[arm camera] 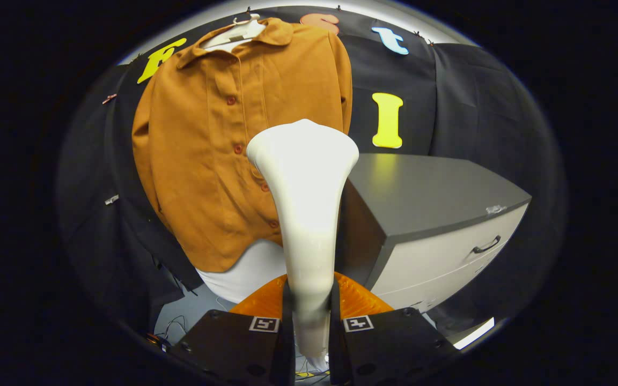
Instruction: Iron the clothes twice with a garment steamer, once on the left side and once on the right side.
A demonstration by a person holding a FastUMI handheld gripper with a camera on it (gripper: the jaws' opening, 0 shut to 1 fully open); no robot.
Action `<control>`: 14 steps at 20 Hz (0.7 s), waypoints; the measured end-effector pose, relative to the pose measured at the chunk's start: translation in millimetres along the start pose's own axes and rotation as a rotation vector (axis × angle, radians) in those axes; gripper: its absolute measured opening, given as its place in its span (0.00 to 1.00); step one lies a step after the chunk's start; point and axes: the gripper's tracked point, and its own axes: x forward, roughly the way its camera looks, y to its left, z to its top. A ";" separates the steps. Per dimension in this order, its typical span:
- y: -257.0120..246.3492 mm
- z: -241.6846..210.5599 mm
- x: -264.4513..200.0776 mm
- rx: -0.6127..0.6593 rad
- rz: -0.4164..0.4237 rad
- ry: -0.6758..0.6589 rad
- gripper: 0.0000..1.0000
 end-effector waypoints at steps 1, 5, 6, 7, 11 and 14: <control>2.5 15.7 -6.8 -0.007 0.002 -0.031 0.29; 26.1 75.4 -28.4 -0.041 0.025 -0.149 0.28; 33.5 89.6 -33.0 -0.049 0.030 -0.177 0.28; 42.8 102.9 -37.1 -0.055 0.038 -0.201 0.28; 82.8 141.7 -43.8 -0.065 0.065 -0.270 0.28; 106.9 155.1 -37.9 -0.060 0.079 -0.287 0.28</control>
